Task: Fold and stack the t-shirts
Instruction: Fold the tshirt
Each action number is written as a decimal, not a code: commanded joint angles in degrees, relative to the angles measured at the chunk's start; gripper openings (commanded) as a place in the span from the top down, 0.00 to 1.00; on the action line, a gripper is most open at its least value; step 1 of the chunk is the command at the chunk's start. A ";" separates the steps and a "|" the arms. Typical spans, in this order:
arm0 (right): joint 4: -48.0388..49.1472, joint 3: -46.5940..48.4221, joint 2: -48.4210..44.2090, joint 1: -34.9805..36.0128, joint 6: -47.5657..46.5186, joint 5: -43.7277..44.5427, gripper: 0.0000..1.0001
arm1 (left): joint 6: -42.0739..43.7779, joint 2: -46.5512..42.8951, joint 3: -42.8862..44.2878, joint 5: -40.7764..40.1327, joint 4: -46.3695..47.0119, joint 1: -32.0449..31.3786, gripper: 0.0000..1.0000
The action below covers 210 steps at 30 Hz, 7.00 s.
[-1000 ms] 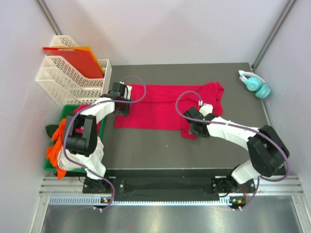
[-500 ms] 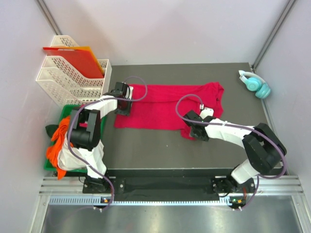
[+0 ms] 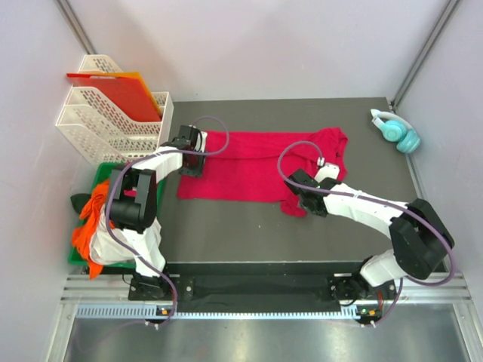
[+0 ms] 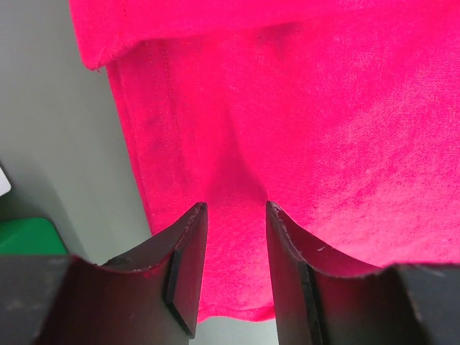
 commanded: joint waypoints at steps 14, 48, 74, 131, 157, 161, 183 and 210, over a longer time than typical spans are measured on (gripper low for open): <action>6.83 1.57 10.29 0.78 3.42 0.90 0.52 | -0.43 -1.31 -0.97 0.52 1.22 -0.30 0.57; -17.60 -1.77 1.24 -0.28 11.86 2.48 1.00 | -1.92 0.36 0.26 -2.03 0.51 -0.30 0.59; 2.58 -3.79 -14.67 -1.00 -8.25 -2.77 0.76 | -2.36 -0.43 0.52 -2.03 0.42 -0.30 0.59; 1.56 40.24 36.57 -19.08 -24.08 -6.12 0.70 | -1.66 10.37 9.92 -0.71 -3.79 -0.30 0.61; -7.49 76.35 59.94 -25.68 -28.48 -17.02 0.67 | -3.23 22.32 26.25 -2.82 -9.15 -0.12 0.62; -7.32 80.23 61.88 -26.29 -29.09 -19.05 0.65 | -3.68 25.05 29.69 -3.17 -10.21 -0.12 0.62; 3.84 44.76 16.99 -17.43 -30.07 -7.46 0.52 | -1.04 -6.48 5.67 0.17 -1.69 0.67 0.53; -7.32 -0.88 -2.28 -1.16 4.65 -2.70 0.59 | -2.10 -14.14 -10.64 2.19 -0.63 0.76 0.56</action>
